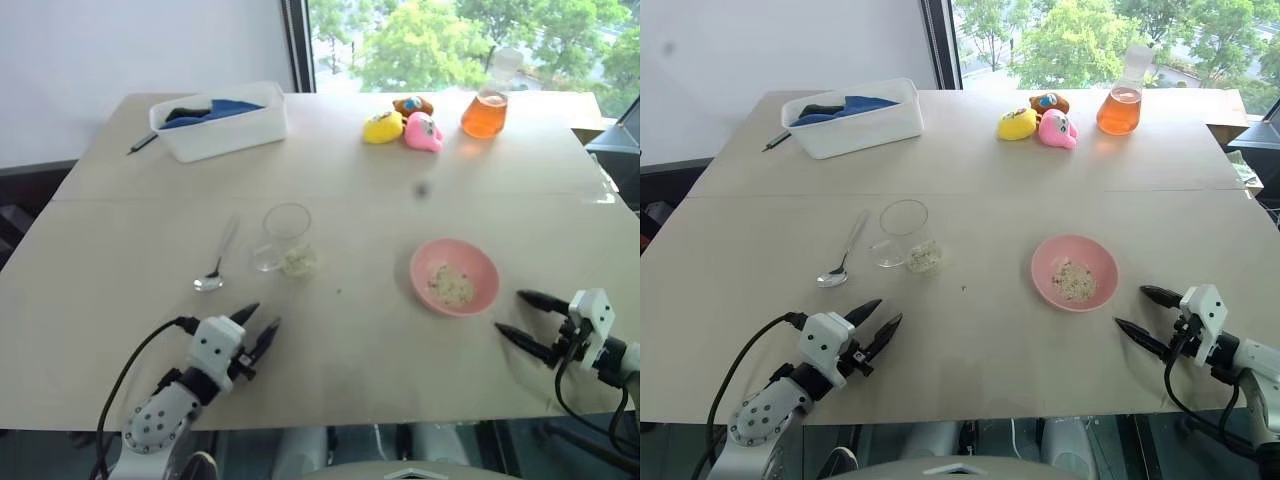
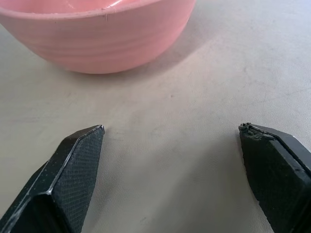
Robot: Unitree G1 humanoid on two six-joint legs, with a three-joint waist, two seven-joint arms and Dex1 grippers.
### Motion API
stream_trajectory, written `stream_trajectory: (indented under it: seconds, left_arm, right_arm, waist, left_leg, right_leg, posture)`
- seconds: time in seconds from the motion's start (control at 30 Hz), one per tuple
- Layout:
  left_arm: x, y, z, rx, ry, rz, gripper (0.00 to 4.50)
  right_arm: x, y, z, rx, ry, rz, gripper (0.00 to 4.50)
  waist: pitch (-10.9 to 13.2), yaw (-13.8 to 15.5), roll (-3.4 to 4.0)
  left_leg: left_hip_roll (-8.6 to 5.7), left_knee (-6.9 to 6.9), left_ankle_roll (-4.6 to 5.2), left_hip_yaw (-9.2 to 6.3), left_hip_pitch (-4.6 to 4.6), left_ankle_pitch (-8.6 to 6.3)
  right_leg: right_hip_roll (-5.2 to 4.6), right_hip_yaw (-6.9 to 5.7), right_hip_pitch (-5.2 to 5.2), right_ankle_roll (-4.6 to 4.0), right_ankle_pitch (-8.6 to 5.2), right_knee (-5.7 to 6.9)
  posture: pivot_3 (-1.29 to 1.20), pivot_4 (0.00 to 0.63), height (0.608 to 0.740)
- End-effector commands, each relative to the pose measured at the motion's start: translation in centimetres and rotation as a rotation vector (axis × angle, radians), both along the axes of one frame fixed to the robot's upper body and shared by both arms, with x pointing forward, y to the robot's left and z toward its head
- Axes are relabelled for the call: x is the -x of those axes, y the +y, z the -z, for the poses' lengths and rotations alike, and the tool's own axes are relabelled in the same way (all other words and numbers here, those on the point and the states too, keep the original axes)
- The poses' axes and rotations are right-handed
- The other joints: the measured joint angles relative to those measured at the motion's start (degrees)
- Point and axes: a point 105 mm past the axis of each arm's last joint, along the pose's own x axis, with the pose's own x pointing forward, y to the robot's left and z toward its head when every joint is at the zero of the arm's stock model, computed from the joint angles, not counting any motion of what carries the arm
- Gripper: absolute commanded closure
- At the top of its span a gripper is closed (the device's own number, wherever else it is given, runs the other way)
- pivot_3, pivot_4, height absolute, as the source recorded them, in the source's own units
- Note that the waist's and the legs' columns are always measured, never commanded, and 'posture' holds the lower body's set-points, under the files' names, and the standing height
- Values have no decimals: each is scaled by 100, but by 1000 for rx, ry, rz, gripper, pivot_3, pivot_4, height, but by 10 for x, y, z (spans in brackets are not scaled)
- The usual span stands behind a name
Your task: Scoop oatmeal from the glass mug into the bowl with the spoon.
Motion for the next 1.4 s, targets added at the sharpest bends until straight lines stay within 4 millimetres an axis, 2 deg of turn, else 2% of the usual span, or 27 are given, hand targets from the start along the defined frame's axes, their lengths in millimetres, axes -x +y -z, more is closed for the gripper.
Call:
stream_trajectory:
  seconds: [0.03,0.7,0.83,0.9,1.03,1.17,1.4]
  left_arm:
    - [1,0,-2,-7,-10,6,2195]
    - [2,0,-6,32,-20,18,2195]
    - [1,4,-10,39,-28,29,2195]
    - [-2,11,-14,-8,-35,33,2195]
    - [-9,24,-29,-6,-36,18,2195]
    - [-2,32,-54,31,13,96,2195]
    - [-14,65,-103,64,20,91,2195]
  right_arm:
    - [0,-6,-6,9,-12,13,0]
    - [-5,-11,-19,17,-38,16,0]
    - [-10,-16,-31,13,-62,24,0]
    - [-11,-15,-49,-24,-46,-14,0]
    - [-9,-6,-77,-59,-37,-103,0]
    - [6,12,-102,-73,-4,-283,0]
    - [30,39,-126,-128,-6,-530,0]
  waist:
    - [0,0,0]
    - [1,-2,1]
    - [2,-4,2]
    - [4,-4,6]
    - [6,-4,7]
    - [12,-12,-2]
    - [18,8,-12]
  left_leg:
    - [0,0,0,0,0,0]
    - [0,0,0,1,1,0]
    - [0,0,0,2,1,0]
    - [0,0,0,1,2,0]
    - [5,0,0,-3,2,0]
    - [11,-3,-1,-5,-1,0]
    - [14,1,-1,-23,-17,0]
  right_leg:
    - [0,0,0,0,0,0]
    - [0,1,0,0,0,0]
    - [0,1,0,0,0,0]
    - [1,1,0,0,0,1]
    - [3,-3,0,0,0,3]
    - [2,-4,-1,0,0,0]
    - [-1,-28,-2,0,0,-10]
  posture:
    - [0,150,740]
    - [0,150,740]
    - [0,150,740]
    - [0,150,740]
    - [0,150,740]
    - [0,150,740]
    - [0,150,740]
